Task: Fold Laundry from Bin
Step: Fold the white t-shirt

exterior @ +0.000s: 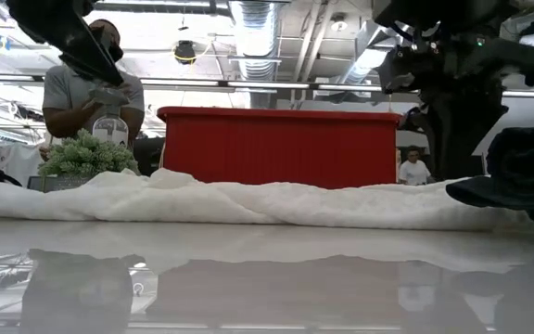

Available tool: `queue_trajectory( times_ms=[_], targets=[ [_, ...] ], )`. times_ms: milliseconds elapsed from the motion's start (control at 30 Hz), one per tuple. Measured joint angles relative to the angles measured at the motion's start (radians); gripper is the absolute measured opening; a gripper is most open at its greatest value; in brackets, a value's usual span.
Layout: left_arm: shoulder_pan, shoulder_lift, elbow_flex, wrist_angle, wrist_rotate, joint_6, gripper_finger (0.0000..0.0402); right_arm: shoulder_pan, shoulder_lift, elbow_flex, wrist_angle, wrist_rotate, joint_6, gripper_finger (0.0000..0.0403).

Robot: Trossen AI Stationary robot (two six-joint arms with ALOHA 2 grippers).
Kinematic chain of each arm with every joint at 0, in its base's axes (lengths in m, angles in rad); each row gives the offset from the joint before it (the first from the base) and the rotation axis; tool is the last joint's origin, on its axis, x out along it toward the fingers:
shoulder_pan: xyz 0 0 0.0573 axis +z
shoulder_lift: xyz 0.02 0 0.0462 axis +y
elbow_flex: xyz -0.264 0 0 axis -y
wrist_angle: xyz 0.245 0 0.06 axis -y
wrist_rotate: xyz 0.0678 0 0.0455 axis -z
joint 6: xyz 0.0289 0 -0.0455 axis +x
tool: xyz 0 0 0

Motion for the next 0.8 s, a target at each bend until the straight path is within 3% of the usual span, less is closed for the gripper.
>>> queue_trajectory(
  times_ms=[233, 367, 800],
  targets=[
    [-0.009, -0.008, -0.203, 0.225, 0.020, -0.065, 0.0132, -0.042, -0.006, -0.075, 0.026, 0.040, 0.016, 0.0088],
    [-0.006, -0.010, -0.248, 0.239, -0.037, -0.112, 0.0132, -0.068, -0.007, -0.094, 0.042, 0.032, 0.024, 0.0087],
    [-0.006, -0.009, -0.375, 0.212, -0.031, -0.210, 0.0132, -0.119, -0.007, -0.174, 0.034, -0.001, 0.042, 0.0087]
  ],
)
